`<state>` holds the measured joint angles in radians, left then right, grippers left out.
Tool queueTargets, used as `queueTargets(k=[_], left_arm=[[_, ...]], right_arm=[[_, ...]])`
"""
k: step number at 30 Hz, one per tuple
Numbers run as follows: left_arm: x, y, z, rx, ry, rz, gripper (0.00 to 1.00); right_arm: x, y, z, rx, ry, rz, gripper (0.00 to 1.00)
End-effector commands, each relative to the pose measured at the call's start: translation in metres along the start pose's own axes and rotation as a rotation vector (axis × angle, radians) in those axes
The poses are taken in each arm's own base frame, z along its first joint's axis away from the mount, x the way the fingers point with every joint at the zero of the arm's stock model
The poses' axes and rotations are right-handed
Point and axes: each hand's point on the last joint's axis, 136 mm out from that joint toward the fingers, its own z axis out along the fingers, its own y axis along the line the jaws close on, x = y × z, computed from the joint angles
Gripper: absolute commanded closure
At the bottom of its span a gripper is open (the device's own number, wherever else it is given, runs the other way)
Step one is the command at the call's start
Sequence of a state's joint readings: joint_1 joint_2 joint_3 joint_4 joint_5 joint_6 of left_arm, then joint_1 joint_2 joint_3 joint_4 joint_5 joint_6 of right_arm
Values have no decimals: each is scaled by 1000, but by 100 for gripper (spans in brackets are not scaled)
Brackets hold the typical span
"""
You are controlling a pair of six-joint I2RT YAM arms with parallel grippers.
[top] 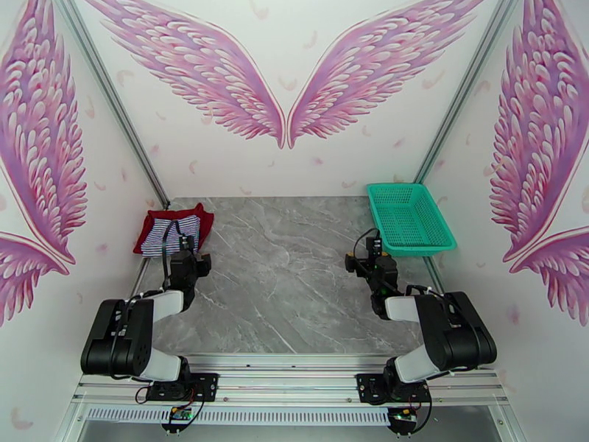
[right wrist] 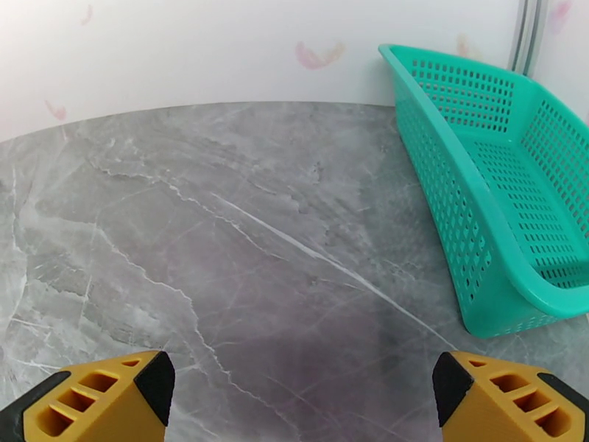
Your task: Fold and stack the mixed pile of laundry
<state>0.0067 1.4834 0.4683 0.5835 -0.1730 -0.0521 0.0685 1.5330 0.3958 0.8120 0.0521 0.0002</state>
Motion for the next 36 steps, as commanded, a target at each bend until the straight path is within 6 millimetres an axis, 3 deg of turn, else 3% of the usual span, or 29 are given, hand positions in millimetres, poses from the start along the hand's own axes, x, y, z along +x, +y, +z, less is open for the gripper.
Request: queueTargets(k=[1, 3, 6, 36], left_arm=[[-20, 8, -6, -30, -128, -26, 7], [-19, 7, -5, -28, -123, -24, 1], [-15, -3, -5, 9, -151, 13, 1], [-14, -8, -4, 47, -132, 24, 1]], right_arm=[[-6, 2, 1, 0, -22, -3, 1], [-6, 2, 1, 0, -22, -4, 1], [-7, 2, 1, 0, -22, -4, 1], [-5, 5, 2, -19, -15, -8, 1]])
